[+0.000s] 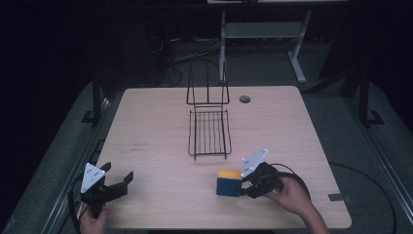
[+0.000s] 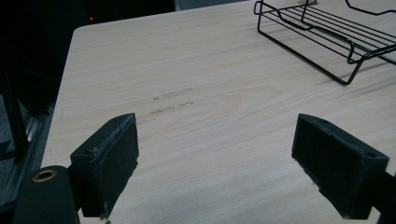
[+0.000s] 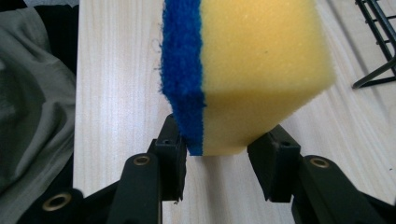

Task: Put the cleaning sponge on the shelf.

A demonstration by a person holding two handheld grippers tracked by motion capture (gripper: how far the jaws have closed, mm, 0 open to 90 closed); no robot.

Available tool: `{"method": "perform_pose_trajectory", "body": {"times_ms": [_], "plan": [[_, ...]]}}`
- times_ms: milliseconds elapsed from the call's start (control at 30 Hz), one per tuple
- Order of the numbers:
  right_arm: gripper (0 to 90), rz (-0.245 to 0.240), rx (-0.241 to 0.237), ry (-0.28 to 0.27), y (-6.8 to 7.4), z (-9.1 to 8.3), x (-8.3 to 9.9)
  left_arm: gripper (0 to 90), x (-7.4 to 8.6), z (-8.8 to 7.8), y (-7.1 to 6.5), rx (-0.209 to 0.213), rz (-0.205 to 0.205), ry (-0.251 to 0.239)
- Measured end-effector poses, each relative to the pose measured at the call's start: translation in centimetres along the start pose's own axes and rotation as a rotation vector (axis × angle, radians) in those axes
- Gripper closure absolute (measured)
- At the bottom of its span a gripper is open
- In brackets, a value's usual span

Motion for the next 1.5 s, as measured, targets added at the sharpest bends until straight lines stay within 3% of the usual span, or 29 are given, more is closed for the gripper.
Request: {"method": "perform_pose_trajectory", "body": {"times_ms": [300,800,1500], "plan": [[57.5,-0.001,-0.009,-0.003,-0.4,-0.6,-0.2,14.1,0.0,0.0,0.0,-0.001,-0.003,-0.001],[57.5,-0.033,-0.012,0.011,-1.6,-1.8,-2.2,14.1,0.0,0.0,0.1,-0.002,-0.012,-0.004],[57.5,-0.068,0.000,0.018,-4.3,-3.6,-5.4,14.1,-0.1,-0.2,0.0,-0.005,-0.001,-0.009]]}}
Point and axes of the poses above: each handheld gripper's, and its own axes: z roughly forward along the jaws, x roughly out of its underside, y roughly to its left, the point moved 6 cm from there along z, roughly forward along the jaws, and after that the axes turned 11 degrees about y, right-handed, at the moved point
